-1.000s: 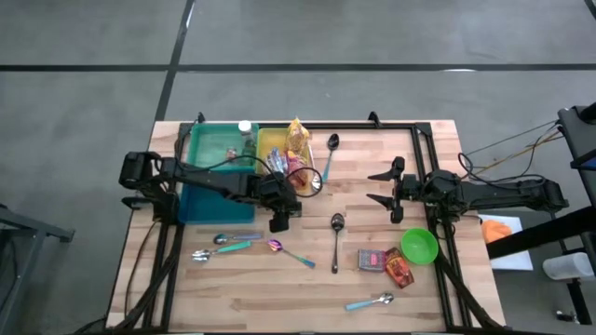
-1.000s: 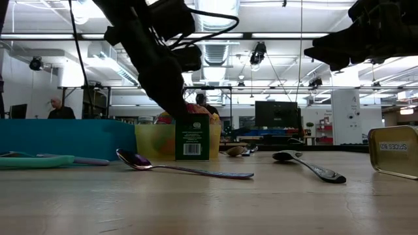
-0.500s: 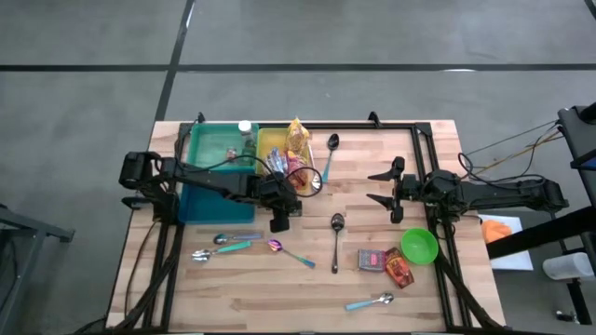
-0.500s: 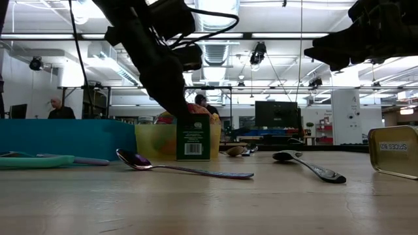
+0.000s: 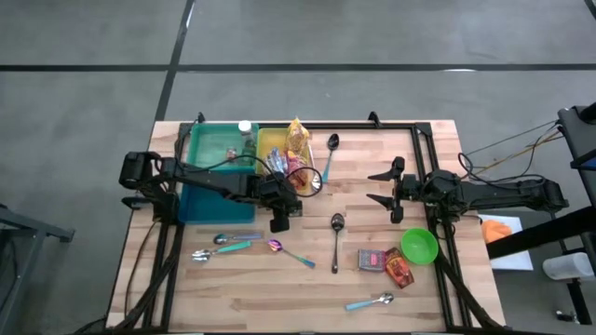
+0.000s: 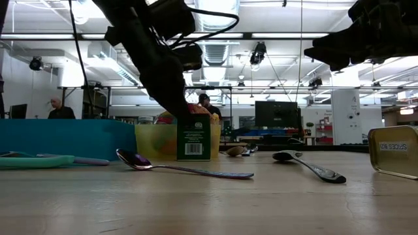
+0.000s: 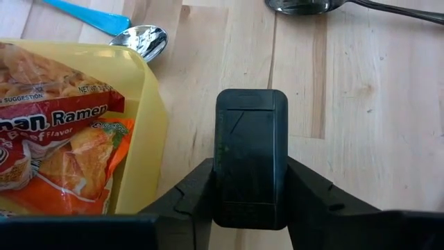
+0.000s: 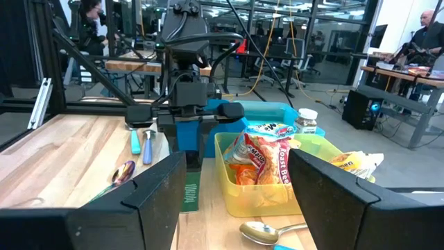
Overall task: Pick & Place Food Item
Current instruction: Put the green spice can into the green bin
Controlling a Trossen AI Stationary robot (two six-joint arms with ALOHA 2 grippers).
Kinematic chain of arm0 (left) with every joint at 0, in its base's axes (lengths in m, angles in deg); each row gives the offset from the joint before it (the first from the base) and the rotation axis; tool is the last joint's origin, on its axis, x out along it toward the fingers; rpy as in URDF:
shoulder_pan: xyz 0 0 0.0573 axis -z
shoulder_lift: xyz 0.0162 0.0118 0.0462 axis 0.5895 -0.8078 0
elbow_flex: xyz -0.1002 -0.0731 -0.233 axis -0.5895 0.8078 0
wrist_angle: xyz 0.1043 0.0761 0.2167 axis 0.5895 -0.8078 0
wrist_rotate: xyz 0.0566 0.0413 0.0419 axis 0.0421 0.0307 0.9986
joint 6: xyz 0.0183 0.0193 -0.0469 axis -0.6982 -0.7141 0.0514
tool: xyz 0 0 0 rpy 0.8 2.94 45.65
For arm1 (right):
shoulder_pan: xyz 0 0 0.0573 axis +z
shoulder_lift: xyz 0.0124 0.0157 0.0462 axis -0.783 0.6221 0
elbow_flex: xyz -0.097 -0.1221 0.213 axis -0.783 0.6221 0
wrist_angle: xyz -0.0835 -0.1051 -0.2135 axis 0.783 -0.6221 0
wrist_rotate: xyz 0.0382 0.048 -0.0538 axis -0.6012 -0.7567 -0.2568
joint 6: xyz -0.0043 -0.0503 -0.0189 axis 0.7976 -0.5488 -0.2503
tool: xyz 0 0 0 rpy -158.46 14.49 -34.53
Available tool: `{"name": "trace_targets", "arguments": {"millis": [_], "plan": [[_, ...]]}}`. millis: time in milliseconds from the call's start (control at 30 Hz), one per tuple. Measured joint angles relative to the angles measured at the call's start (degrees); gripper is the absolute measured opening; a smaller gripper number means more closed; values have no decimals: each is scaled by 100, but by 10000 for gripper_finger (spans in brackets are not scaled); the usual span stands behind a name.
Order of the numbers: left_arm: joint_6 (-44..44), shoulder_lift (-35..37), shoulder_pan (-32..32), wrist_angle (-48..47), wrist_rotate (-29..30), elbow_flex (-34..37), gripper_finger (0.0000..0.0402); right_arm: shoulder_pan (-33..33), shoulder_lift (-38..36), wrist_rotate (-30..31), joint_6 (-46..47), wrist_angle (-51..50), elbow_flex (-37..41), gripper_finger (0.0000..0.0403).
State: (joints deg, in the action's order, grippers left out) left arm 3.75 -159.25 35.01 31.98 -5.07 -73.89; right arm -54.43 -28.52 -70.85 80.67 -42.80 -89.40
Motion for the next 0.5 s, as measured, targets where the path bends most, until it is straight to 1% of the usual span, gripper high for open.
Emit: {"name": "trace_targets", "arguments": {"millis": [500], "plan": [[0,2,1,107,-2,-21,132,0,-1,0,8,2,2,251]]}}
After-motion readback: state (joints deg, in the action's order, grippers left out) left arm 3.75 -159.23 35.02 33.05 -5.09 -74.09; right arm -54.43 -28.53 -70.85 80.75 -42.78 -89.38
